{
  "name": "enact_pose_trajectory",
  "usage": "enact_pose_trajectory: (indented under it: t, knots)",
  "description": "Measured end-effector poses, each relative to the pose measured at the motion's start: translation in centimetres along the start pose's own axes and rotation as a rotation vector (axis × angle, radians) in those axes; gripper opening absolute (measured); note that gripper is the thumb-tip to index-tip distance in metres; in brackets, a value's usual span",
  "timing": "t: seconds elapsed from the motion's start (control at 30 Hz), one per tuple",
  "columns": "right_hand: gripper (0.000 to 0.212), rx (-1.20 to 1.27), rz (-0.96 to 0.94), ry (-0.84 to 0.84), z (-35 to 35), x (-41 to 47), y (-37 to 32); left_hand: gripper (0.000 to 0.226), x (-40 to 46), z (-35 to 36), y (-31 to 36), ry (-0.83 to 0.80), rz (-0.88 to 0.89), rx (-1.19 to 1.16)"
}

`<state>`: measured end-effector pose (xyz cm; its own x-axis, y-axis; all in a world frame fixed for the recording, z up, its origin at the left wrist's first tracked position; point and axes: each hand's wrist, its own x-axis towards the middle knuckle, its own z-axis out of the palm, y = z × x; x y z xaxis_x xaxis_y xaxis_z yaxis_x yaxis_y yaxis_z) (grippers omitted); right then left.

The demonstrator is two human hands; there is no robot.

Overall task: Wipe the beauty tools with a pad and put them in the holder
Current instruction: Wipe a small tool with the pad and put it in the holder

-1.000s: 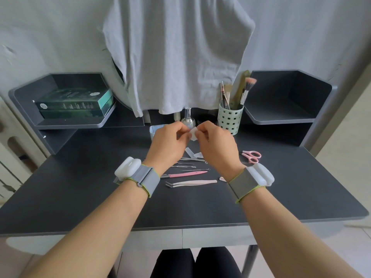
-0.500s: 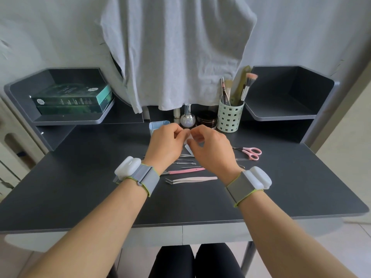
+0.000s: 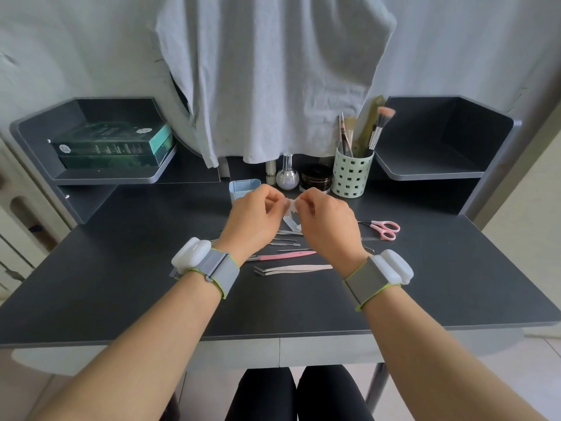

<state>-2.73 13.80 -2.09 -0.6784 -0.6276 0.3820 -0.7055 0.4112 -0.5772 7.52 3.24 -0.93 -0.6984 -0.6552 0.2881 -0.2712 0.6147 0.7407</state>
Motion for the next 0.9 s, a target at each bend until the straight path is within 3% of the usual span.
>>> enact_pose_trajectory:
  t: [0.5,0.67,0.9]
  knots:
    - [0.034,0.129,-0.032,-0.055,-0.3,-0.5,0.3,0.021,0.1,0.5,0.2,-0.015,-0.059,0.020]
    - [0.029,0.114,-0.061,-0.040,0.1,-0.4,0.4,0.025,0.1,0.9,0.3,-0.079,-0.105,-0.013]
    - [0.018,0.223,0.053,-0.035,-0.2,0.1,0.5,0.025,-0.2,1.3,0.3,-0.183,-0.133,-0.051]
